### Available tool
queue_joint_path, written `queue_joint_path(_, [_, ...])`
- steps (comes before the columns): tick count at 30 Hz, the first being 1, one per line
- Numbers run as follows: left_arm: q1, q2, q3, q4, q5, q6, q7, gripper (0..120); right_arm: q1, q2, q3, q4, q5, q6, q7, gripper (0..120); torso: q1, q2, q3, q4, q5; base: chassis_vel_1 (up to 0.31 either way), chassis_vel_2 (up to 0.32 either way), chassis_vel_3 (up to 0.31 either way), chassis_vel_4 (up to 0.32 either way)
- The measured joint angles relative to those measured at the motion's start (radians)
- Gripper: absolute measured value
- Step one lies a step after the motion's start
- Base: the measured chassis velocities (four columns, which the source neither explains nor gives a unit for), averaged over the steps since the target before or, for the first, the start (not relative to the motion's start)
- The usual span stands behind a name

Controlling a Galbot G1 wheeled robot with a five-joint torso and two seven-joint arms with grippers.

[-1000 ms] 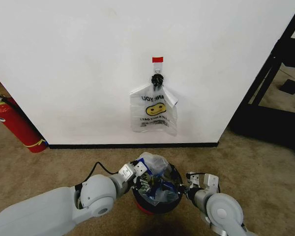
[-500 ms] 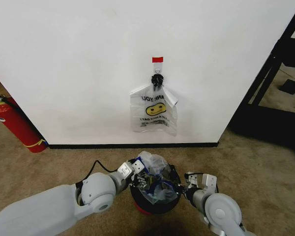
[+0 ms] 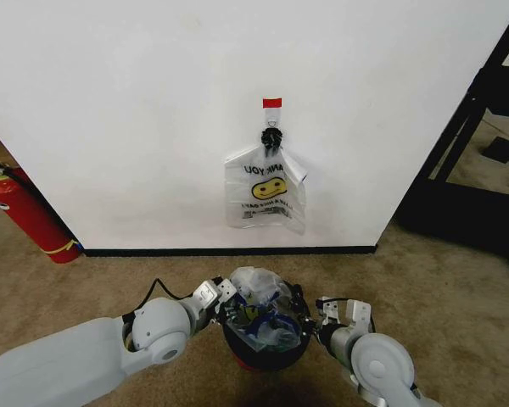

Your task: Pick up the garbage bag from the wall and place it over the trash bin.

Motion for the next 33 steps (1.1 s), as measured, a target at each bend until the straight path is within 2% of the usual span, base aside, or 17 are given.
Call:
queue_joint_path(4, [-0.004, 0.012, -0.001, -0.022, -0.055, 0.001, -0.020, 16, -0.005, -0.002, 0.004, 0.001, -0.006, 0.000, -0.013, 1, 0.000, 0.000, 0.000, 0.0000, 0.0001, 0.000, 0.000, 0.000, 0.000])
queue_joint_path(5, [-0.004, 0.012, -0.001, -0.022, -0.055, 0.001, -0.020, 16, -0.005, -0.002, 0.004, 0.001, -0.006, 0.000, -0.013, 1, 0.000, 0.000, 0.000, 0.0000, 0.0001, 0.000, 0.000, 0.000, 0.000])
queue_joint_path(10, [0.007, 0.014, -0.029, -0.063, -0.213, 0.041, -0.091, 15, -0.006, -0.003, 0.003, 0.001, -0.023, -0.001, -0.020, 1, 0.000, 0.000, 0.000, 0.0000, 0.0002, 0.000, 0.000, 0.000, 0.000])
queue_joint_path(13, [0.014, 0.014, -0.037, -0.068, -0.228, 0.042, -0.105, 15, -0.006, -0.003, 0.003, 0.003, -0.029, -0.001, -0.024, 3, 0.000, 0.000, 0.000, 0.0000, 0.0001, 0.000, 0.000, 0.000, 0.000])
queue_joint_path(17, [0.035, 0.010, -0.050, -0.074, -0.242, 0.044, -0.124, 9, -0.015, -0.004, 0.004, 0.016, -0.038, 0.000, -0.043, 15, 0.000, 0.000, 0.000, 0.0000, -0.0004, 0.000, 0.000, 0.000, 0.000])
queue_joint_path(18, [0.041, 0.011, -0.063, -0.073, -0.241, 0.043, -0.137, 5, -0.022, -0.006, 0.006, 0.025, -0.047, 0.000, -0.056, 22, 0.000, 0.000, 0.000, -0.0001, 0.0004, 0.000, 0.000, 0.000, 0.000])
queue_joint_path(19, [0.045, 0.011, -0.068, -0.072, -0.240, 0.042, -0.144, 5, -0.027, -0.008, 0.008, 0.031, -0.055, 0.000, -0.064, 26, 0.000, 0.000, 0.000, 0.0000, 0.0010, 0.000, 0.000, 0.000, 0.000])
queue_joint_path(23, [0.057, 0.013, -0.076, -0.067, -0.227, 0.042, -0.153, 5, -0.049, -0.017, 0.019, 0.057, -0.085, 0.000, -0.092, 37, 0.000, 0.000, 0.000, 0.0000, -0.0003, 0.000, 0.000, 0.000, 0.000])
queue_joint_path(28, [0.073, 0.008, -0.104, -0.051, -0.219, 0.042, -0.179, 5, -0.106, -0.038, 0.053, 0.134, -0.155, 0.000, -0.149, 59, 0.000, 0.000, 0.000, 0.0001, 0.0002, 0.000, 0.000, 0.000, 0.000])
queue_joint_path(29, [0.073, 0.008, -0.104, -0.051, -0.219, 0.042, -0.179, 5, -0.106, -0.038, 0.053, 0.134, -0.155, 0.000, -0.149, 59, 0.000, 0.000, 0.000, 0.0001, 0.0002, 0.000, 0.000, 0.000, 0.000])
queue_joint_path(33, [0.079, -0.011, -0.141, -0.025, -0.233, 0.042, -0.230, 5, -0.163, -0.063, 0.121, 0.199, -0.217, 0.000, -0.213, 75, 0.000, 0.000, 0.000, -0.0004, -0.0001, 0.000, 0.000, 0.000, 0.000])
